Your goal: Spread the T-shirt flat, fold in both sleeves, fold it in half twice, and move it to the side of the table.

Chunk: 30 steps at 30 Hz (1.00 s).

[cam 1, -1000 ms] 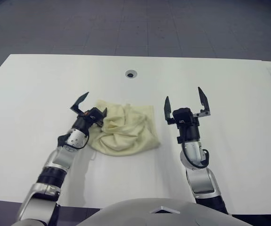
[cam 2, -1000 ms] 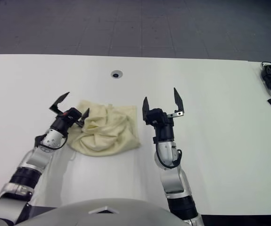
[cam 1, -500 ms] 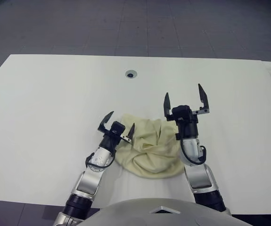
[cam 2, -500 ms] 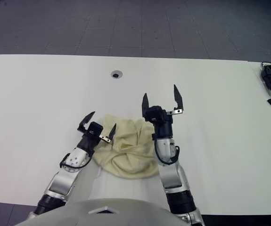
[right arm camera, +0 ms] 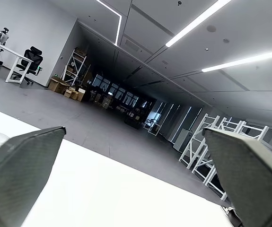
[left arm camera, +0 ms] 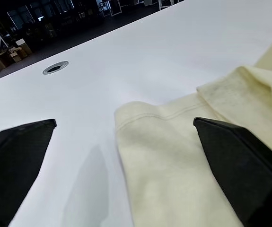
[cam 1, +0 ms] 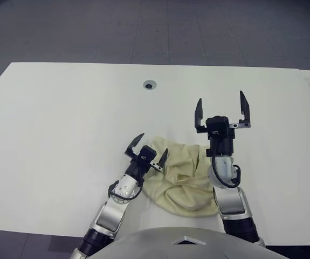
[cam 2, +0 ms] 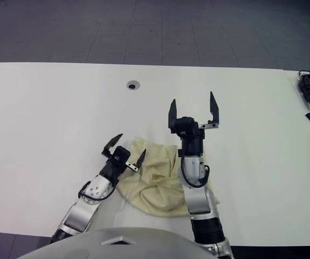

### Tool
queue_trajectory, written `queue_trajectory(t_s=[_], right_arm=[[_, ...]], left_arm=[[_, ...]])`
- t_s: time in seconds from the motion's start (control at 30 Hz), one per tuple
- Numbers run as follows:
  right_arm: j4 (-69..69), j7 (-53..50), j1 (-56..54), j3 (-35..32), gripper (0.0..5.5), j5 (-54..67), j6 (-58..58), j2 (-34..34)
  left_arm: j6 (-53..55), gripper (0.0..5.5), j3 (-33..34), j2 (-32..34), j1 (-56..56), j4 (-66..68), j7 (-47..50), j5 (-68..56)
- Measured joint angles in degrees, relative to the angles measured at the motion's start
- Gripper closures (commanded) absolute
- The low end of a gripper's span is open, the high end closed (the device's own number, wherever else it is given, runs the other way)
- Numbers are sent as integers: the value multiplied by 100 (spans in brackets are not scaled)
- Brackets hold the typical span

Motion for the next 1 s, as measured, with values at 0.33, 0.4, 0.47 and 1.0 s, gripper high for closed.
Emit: queue_trajectory(t_s=[0.33,0.4,0.47,1.0], right_arm=[[-499,145,58,-114,13,305,-49,12],[-563,190,69,-126,13,330,-50,8],[-639,230,90,-163,13,410,-46,12],[-1194,1029,100,-818,13,1632,325,-14]], left_arm=[[-104,10,1140,6,192,-1631,-35,-871],[-171,10,1209,74,172,-1774,-146,-893],[-289,10,1238,277,83,-1833,-391,-893],[-1726,10,-62,2521,32,-1026,-4407,-2111]])
